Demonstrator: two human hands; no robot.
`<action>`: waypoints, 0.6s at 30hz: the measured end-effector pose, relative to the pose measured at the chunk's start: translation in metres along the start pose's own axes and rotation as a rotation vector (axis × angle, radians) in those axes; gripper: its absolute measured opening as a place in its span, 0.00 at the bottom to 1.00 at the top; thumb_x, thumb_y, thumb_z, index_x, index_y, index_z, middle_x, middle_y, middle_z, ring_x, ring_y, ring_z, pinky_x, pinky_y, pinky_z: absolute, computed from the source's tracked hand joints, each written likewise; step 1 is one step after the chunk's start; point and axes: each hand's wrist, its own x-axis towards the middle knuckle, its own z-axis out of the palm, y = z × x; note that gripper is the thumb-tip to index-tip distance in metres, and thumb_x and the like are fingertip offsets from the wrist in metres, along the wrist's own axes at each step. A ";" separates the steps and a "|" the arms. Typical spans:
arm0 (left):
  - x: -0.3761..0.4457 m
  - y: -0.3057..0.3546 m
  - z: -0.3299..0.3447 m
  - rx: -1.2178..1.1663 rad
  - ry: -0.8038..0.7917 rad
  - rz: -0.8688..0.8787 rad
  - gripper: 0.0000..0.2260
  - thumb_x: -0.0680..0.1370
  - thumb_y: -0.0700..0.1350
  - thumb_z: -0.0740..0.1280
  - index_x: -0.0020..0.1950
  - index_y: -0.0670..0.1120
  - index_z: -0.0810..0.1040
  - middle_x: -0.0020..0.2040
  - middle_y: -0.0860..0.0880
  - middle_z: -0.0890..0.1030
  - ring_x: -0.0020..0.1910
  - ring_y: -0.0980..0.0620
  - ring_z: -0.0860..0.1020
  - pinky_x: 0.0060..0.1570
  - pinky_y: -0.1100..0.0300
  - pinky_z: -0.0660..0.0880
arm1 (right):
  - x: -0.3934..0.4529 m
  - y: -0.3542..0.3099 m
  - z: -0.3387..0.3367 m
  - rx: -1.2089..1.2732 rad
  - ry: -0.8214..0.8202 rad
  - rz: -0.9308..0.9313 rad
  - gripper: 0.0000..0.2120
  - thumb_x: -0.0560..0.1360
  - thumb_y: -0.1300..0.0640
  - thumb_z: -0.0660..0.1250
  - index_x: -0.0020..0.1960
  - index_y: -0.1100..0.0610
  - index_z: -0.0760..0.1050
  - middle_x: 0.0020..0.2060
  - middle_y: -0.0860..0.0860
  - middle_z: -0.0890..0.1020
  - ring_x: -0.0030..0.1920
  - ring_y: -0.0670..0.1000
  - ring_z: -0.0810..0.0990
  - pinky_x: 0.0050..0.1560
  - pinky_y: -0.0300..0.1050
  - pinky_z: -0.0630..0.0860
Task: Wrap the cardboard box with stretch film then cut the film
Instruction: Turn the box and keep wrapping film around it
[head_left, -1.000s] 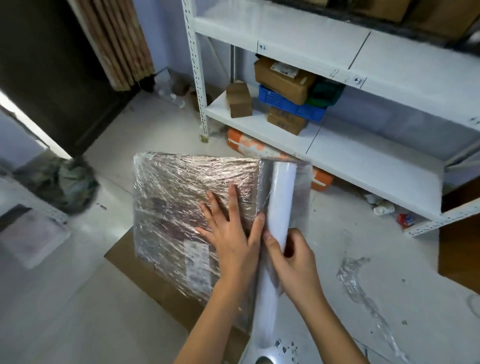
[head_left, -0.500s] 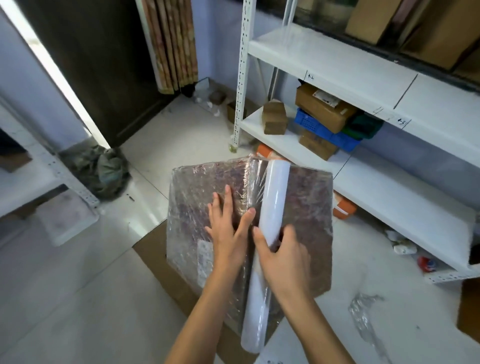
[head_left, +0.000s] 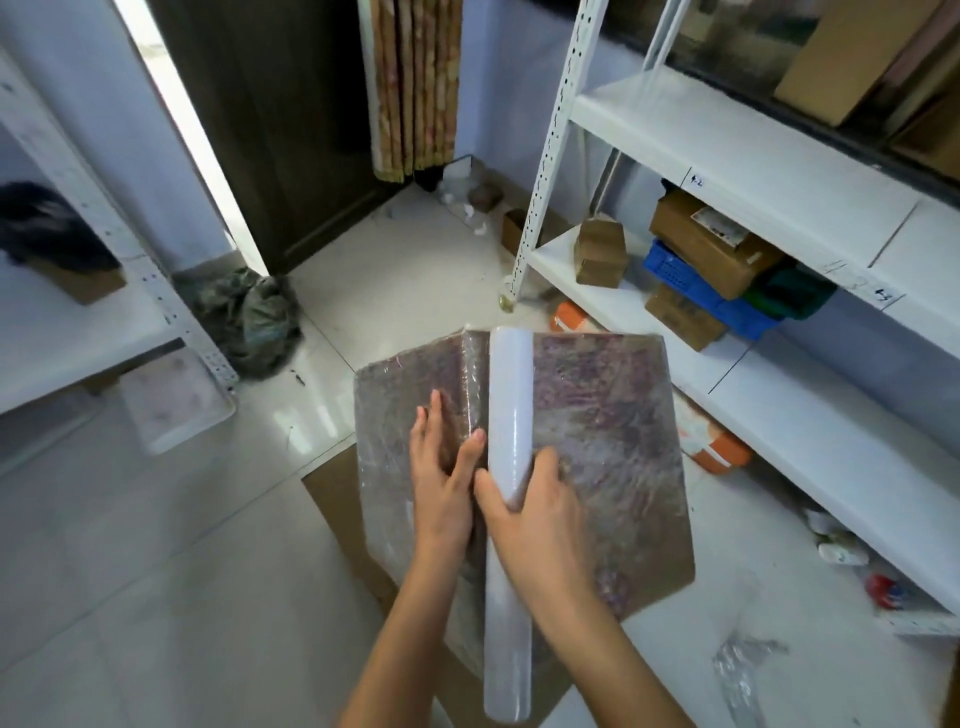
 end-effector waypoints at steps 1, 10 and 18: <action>0.000 -0.003 -0.004 -0.015 0.009 0.007 0.27 0.68 0.63 0.65 0.66 0.67 0.62 0.75 0.51 0.61 0.74 0.57 0.58 0.73 0.54 0.55 | 0.000 0.000 0.003 0.050 -0.029 0.009 0.19 0.74 0.41 0.63 0.51 0.55 0.64 0.48 0.55 0.79 0.49 0.56 0.78 0.48 0.49 0.75; -0.007 -0.012 -0.025 -0.081 0.048 0.026 0.26 0.68 0.59 0.68 0.66 0.64 0.66 0.74 0.50 0.64 0.73 0.56 0.62 0.72 0.55 0.59 | -0.013 -0.005 0.020 0.184 -0.091 0.042 0.18 0.72 0.42 0.66 0.51 0.50 0.62 0.44 0.52 0.78 0.46 0.55 0.79 0.48 0.54 0.77; 0.000 -0.028 -0.071 -0.096 0.165 -0.013 0.22 0.69 0.51 0.67 0.63 0.60 0.69 0.65 0.62 0.71 0.69 0.59 0.68 0.70 0.55 0.64 | -0.011 -0.023 0.051 0.188 -0.204 -0.079 0.21 0.69 0.41 0.69 0.56 0.50 0.71 0.44 0.45 0.79 0.46 0.48 0.79 0.48 0.46 0.77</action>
